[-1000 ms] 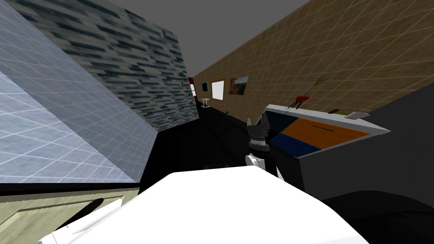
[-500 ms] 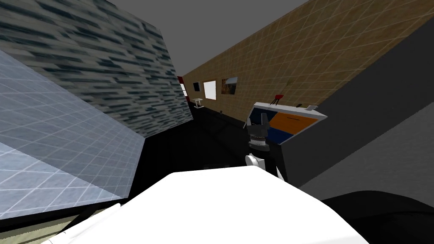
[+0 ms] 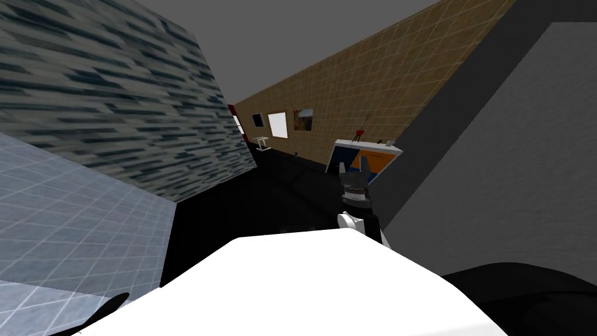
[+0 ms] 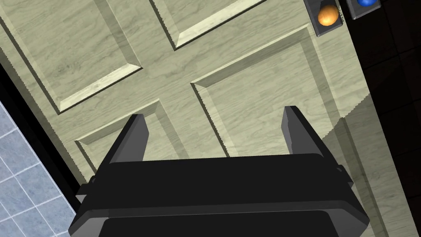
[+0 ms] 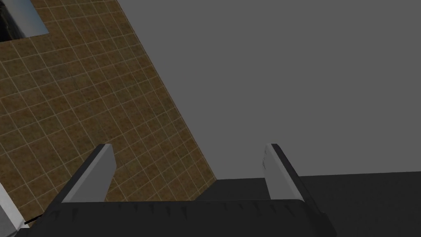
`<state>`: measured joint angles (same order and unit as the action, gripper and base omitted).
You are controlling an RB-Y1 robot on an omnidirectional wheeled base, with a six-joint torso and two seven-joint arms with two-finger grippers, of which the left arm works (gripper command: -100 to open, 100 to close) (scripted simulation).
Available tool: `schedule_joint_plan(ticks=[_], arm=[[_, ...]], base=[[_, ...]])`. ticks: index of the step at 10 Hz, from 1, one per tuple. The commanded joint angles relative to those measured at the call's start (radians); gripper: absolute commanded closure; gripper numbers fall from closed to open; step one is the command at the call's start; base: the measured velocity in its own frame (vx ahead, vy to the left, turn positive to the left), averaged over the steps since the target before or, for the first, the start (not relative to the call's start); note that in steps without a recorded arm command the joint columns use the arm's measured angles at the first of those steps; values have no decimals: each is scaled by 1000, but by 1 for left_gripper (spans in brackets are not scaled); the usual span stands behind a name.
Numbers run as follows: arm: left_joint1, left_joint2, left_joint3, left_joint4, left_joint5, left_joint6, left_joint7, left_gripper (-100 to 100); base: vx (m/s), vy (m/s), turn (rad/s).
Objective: Push the door open
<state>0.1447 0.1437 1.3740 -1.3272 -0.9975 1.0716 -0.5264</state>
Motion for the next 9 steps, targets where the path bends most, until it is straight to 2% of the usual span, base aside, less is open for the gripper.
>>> schedule_joint_plan(ticks=[1, 3, 9], arm=[[-6, -2, 24, 21, -15, 27, -10, -100], [-13, -4, 47, 37, -30, 54, -22, -100], [-38, -14, 136, 104, -88, 158, -66, -100]], base=[[-137, 26, -309], [-146, 15, -294], [-158, 18, -313]])
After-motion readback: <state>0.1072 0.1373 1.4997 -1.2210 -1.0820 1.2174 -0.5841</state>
